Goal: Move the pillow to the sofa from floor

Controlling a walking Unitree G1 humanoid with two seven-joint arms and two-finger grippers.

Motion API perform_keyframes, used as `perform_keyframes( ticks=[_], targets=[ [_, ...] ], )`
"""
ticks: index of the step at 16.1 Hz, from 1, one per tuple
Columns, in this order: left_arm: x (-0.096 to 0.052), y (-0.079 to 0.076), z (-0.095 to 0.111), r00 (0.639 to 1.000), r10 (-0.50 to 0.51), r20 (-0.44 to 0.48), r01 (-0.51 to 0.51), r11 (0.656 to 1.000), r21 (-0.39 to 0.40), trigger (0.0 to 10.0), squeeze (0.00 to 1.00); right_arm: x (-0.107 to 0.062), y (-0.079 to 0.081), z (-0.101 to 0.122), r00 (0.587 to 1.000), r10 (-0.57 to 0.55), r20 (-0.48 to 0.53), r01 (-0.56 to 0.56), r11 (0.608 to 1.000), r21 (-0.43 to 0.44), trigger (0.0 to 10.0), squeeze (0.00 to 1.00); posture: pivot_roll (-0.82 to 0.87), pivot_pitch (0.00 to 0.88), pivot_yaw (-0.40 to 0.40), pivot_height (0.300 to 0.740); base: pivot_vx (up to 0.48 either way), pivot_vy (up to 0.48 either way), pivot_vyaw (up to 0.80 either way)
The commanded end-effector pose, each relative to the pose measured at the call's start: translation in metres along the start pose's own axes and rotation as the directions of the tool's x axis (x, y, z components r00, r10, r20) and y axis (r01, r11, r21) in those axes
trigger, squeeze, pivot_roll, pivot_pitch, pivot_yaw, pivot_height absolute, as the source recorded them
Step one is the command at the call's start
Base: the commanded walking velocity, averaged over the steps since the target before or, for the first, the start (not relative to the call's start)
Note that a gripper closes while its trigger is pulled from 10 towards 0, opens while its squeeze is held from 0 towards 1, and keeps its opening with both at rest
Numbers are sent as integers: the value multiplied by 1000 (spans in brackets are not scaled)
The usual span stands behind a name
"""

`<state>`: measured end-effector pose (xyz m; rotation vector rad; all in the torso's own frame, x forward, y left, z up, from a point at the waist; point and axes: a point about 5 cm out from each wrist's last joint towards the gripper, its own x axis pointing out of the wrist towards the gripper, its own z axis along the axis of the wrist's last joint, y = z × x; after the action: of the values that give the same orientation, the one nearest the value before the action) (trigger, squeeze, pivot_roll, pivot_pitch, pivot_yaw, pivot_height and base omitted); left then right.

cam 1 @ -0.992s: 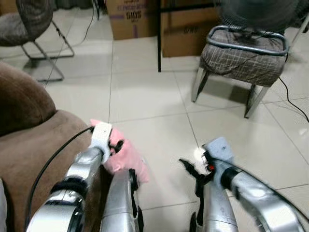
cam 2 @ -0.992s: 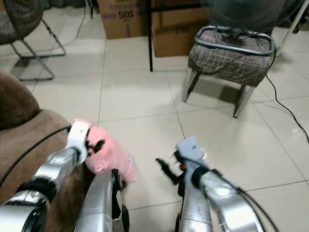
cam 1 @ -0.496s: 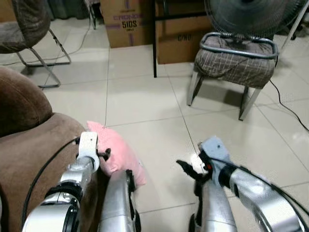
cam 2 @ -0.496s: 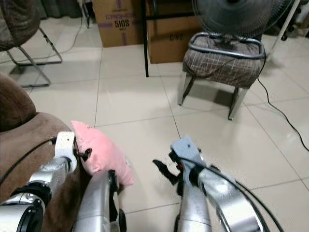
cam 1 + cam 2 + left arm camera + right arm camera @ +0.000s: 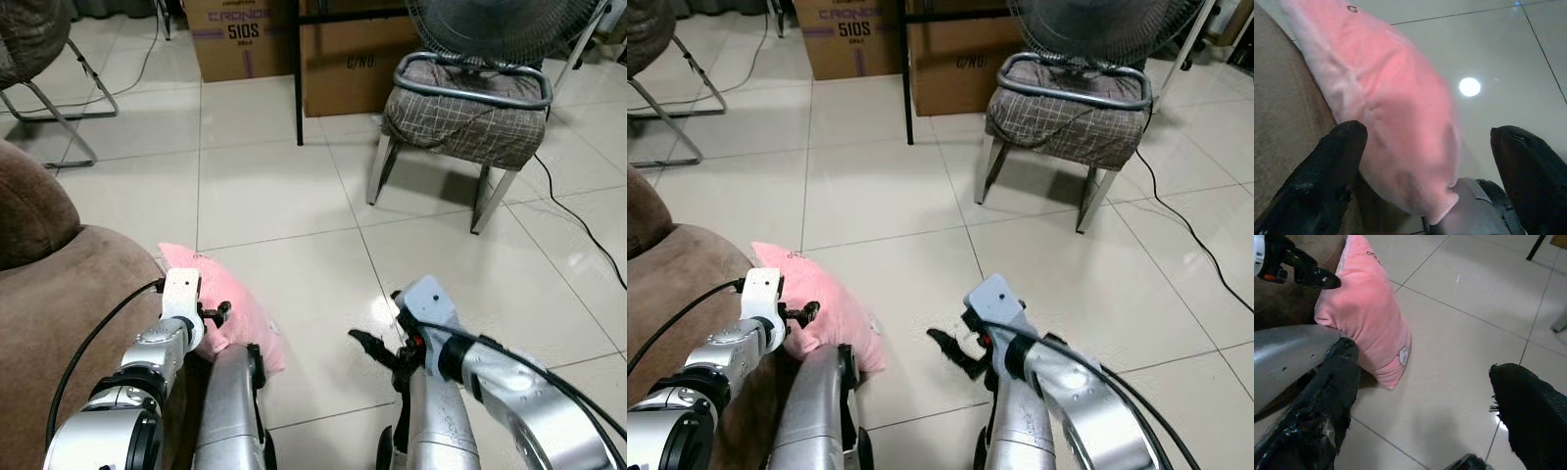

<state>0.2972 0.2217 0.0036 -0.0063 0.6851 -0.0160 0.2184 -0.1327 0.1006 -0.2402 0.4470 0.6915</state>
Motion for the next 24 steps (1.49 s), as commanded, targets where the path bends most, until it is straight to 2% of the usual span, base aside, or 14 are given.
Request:
perform_keyframes(
  ticks=[1,2,3,4,6,7,8,11,13,15,17,18,21,24],
  targets=[
    [0,-1,-2,999,-28,-21,28,999,20,10000,0,-3,3,4,1000,4,17,-4,1000,10,10000,0,-44,103,53,527,0,0,0],
    [1,-7,-2,997,-72,-28,73,997,32,10000,0,-5,4,4,1000,5,18,-5,1000,12,10000,0,-43,118,54,527,0,0,0],
    [2,-10,-1,996,-83,-30,84,995,55,10000,47,-6,5,4,1000,6,16,-6,1000,14,10000,0,-43,125,55,527,0,0,0],
    [2,-11,-1,997,-67,-31,70,995,72,10000,1000,-7,6,3,1000,7,14,-7,1000,15,10000,0,-44,131,58,527,0,0,0],
    [2,-10,-3,999,-33,-41,37,992,122,10000,1000,-9,7,3,1000,4,10,-4,1000,18,10000,0,-46,135,60,527,0,0,0],
    [2,-11,-6,998,-25,-57,36,981,192,10000,914,-12,11,5,1000,4,12,-4,1000,23,10000,0,-48,145,69,527,0,0,0],
    [2,-11,-7,998,-19,-65,33,975,220,10000,0,-13,12,5,1000,6,12,-6,1000,24,10000,0,-50,152,75,527,0,0,0],
    [1,-3,-8,992,111,-57,-88,945,314,10000,0,-17,18,6,999,33,5,-33,999,23,10000,0,-60,179,93,527,0,0,0],
    [1,-4,-11,988,131,-82,-102,952,290,10000,0,-24,26,12,991,131,28,-131,991,16,10000,0,-69,191,94,527,0,0,0],
    [2,-16,-21,992,46,-117,-30,990,135,10000,0,-30,26,14,989,146,24,-146,989,10,10000,0,-88,209,91,527,0,0,0],
    [2,-17,-27,989,60,-138,-41,990,138,10000,0,-33,25,15,990,140,13,-140,990,3,10000,0,-98,214,89,527,0,0,0],
    [0,-11,-31,979,130,-154,-102,979,178,10000,0,-35,27,16,989,146,12,-146,989,0,10000,0,-113,220,85,527,0,0,0],
    [-1,-5,-35,969,179,-170,-144,969,203,10000,0,-39,31,20,985,171,9,-171,985,-7,10000,0,-131,234,74,527,0,0,0],
    [-1,-5,-34,973,168,-156,-146,979,142,10000,0,-45,33,22,979,204,-8,-204,979,-15,10000,0,-153,251,62,527,0,0,0]
  ],
)
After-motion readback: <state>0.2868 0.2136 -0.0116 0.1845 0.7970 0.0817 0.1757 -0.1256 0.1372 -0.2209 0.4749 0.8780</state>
